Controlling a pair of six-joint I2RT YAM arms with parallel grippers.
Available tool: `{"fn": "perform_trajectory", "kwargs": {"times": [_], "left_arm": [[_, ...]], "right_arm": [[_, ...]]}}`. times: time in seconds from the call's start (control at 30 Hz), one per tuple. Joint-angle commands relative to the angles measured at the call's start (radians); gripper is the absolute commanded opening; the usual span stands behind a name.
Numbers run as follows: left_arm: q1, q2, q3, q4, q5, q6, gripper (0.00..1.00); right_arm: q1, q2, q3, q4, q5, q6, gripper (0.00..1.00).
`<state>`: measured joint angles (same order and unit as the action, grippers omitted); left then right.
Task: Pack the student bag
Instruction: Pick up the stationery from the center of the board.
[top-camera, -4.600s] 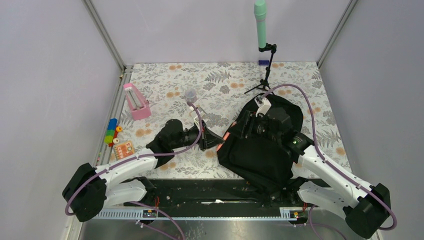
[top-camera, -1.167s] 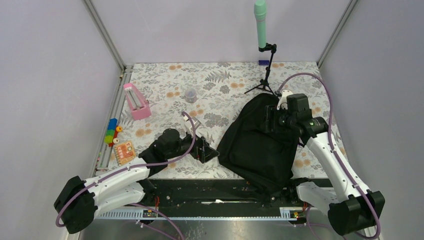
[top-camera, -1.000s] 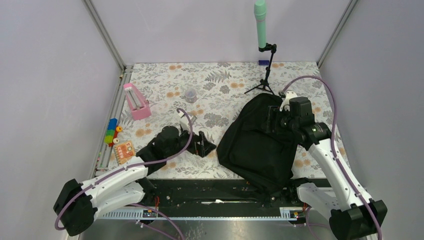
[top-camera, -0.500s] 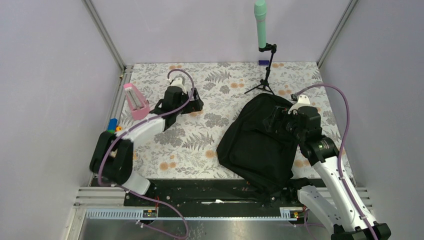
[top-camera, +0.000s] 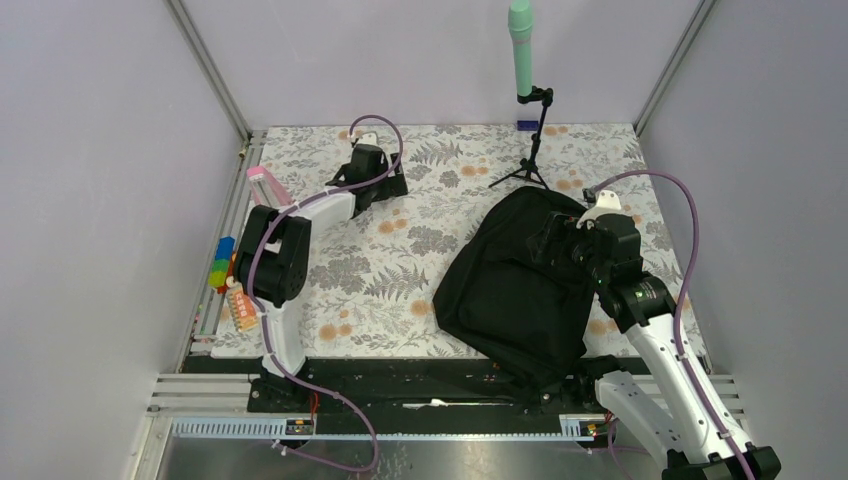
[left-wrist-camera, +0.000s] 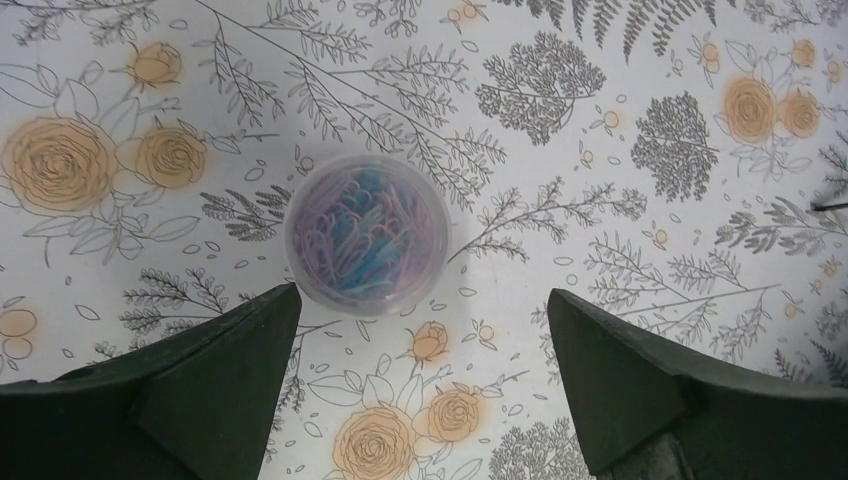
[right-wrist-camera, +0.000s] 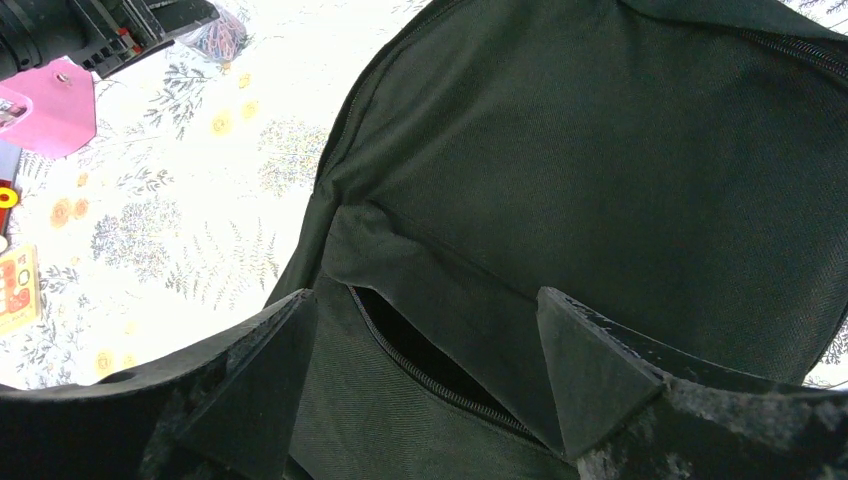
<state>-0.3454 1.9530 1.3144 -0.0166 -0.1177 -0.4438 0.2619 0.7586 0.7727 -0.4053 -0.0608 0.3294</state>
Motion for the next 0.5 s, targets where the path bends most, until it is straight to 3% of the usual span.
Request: {"fn": "perform_trajectory", "kwargs": {"times": [0.0, 0.47], "left_arm": [[0.005, 0.021, 0.087, -0.032, -0.085, 0.021, 0.99], [0.064, 0.165, 0.244, -0.123, 0.024, 0.034, 0.99]], "right_arm": [[0.005, 0.002, 0.005, 0.04, 0.03, -0.017, 0.88], [0.005, 0.007, -0.005, 0.04, 0.041, -0.008, 0.88]]}}
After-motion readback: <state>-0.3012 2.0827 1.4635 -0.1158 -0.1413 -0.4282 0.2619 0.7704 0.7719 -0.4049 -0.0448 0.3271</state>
